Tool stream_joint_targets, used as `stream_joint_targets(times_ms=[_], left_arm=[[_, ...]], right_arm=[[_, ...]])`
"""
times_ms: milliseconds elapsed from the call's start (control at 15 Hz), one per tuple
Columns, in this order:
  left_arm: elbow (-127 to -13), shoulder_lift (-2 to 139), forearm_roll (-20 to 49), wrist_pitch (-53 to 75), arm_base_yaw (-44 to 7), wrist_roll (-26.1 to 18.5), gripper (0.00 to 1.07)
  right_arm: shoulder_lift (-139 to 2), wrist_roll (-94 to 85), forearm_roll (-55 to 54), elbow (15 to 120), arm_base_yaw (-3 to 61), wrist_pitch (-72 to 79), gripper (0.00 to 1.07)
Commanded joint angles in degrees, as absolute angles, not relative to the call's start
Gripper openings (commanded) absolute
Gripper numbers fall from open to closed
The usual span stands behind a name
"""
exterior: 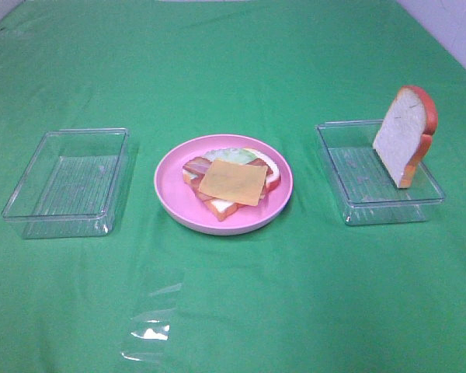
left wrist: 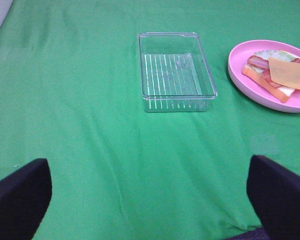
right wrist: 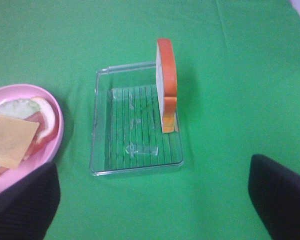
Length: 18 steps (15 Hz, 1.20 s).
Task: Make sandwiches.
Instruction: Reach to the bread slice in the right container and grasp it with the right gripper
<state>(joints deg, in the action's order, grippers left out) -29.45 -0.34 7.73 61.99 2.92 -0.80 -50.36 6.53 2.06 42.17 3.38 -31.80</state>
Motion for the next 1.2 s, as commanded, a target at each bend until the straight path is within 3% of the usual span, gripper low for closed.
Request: stream_joint_targets(times_ms=[67,400,1000,1133,1200], left_arm=[[-29.51,-1.43,7.96,61.71,2.86,-0.52,0.98],[-29.51,-1.43,7.79,61.71,2.86,-0.52,0.98],[-29.51,-1.43,7.79,61.71,2.86,-0.52,0.98],[-29.51,-1.43,7.79,61.71,2.86,-0.57,0.98],[-29.51,-1.43,7.79,61.71,2.86,-0.57,0.98]], right_arm=[[-61.13,6.36,4.07,49.27,3.09,-36.44,0.98],[-82.74,4.41,5.90,66.46,3.09,-47.90,0.97],[-107.77,0.00,2.69,80.62,3.09,-41.14,0.95],[-110.35,0.00,2.58,80.62,3.09,-39.94,0.84],[-110.70,0.00,2.52,80.62,3.09,-39.88,0.69]])
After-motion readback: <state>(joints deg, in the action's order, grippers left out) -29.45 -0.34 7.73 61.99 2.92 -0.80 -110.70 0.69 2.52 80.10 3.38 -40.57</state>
